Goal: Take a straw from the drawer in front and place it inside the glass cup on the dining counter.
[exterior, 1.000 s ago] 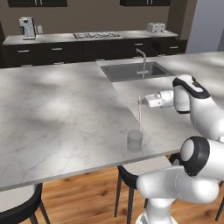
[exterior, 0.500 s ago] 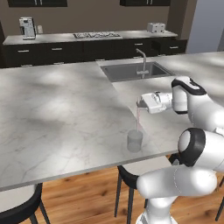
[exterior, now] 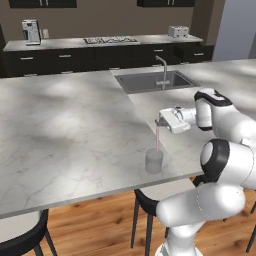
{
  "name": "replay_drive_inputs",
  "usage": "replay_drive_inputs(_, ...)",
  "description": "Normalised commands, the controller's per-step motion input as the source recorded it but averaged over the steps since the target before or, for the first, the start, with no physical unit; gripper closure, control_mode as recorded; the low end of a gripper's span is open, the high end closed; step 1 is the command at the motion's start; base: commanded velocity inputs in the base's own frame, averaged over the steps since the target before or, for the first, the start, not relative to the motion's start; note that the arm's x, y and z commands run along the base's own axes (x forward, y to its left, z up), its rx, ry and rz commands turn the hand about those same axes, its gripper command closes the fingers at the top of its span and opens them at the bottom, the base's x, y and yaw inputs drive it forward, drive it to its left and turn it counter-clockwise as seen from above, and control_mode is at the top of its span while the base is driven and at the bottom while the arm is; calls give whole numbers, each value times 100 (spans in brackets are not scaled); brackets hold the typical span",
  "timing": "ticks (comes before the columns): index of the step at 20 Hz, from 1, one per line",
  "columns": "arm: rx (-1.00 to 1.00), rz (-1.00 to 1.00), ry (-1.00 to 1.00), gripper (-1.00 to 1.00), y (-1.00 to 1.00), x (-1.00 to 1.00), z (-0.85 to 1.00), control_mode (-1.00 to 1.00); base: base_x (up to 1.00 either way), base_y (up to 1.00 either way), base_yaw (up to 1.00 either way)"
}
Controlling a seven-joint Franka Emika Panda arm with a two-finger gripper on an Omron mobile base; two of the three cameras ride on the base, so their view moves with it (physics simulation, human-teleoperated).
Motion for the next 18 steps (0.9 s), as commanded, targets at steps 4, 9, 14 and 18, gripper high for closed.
replay_drive_inputs(4,0,7,0,100,8,0,-18,-100,0,0,0)
replay_drive_inputs(9,0,5,0,100,0,-1,-17,-100,0,0,0)
replay_drive_inputs(14,0,4,-1,100,0,0,-13,-100,0,0,0)
replay_drive_inputs(18,0,4,0,100,0,0,-15,-100,0,0,0)
